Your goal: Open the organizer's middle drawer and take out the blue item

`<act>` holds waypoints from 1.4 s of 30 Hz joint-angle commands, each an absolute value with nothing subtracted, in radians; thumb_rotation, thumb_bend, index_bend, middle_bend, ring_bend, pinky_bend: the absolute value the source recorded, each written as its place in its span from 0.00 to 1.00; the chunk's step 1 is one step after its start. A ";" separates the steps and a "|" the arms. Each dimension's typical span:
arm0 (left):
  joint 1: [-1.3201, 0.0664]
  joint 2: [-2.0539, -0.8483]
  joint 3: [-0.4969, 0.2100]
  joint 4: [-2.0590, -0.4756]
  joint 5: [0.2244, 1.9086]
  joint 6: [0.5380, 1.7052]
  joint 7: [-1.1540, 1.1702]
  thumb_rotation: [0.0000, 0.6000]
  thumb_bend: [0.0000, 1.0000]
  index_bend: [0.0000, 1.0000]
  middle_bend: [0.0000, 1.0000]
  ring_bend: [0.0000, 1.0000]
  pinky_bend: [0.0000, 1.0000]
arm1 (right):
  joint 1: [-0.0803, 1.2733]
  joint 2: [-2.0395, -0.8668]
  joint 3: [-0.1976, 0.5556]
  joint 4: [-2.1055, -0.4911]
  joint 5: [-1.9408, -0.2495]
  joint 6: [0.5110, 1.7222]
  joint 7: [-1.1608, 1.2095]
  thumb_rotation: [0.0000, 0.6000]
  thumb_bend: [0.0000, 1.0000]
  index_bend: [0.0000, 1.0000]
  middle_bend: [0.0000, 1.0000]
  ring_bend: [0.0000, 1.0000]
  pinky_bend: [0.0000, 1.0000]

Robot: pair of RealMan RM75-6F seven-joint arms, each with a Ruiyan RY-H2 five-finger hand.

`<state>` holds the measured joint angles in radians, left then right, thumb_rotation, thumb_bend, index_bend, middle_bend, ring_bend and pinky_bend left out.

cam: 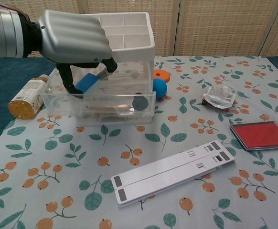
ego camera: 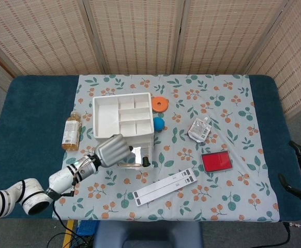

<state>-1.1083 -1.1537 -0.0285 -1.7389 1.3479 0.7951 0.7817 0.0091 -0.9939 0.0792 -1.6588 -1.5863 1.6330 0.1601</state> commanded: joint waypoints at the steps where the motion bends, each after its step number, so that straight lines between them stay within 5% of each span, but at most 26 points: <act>1: -1.074 -1.130 -0.034 -1.759 1.363 0.845 0.758 1.00 0.14 0.55 0.90 1.00 1.00 | 0.009 -0.993 0.080 -1.658 -1.587 1.634 0.162 1.00 0.33 0.00 0.14 0.05 0.04; 25: -0.741 -0.987 -0.008 -1.801 1.382 1.144 0.427 1.00 0.14 0.53 0.90 1.00 1.00 | 0.027 -1.002 0.083 -1.658 -1.611 1.630 0.168 1.00 0.33 0.00 0.14 0.05 0.04; 42: -0.635 -1.074 0.049 -1.700 1.206 1.020 0.475 1.00 0.14 0.53 0.90 1.00 1.00 | 0.029 -0.997 0.080 -1.672 -1.624 1.637 0.155 1.00 0.33 0.00 0.14 0.05 0.04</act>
<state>-0.6364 -1.0568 0.0408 -1.7120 1.2127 1.0385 0.4693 0.0294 -0.9973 0.0798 -1.6722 -1.6242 1.6369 0.1551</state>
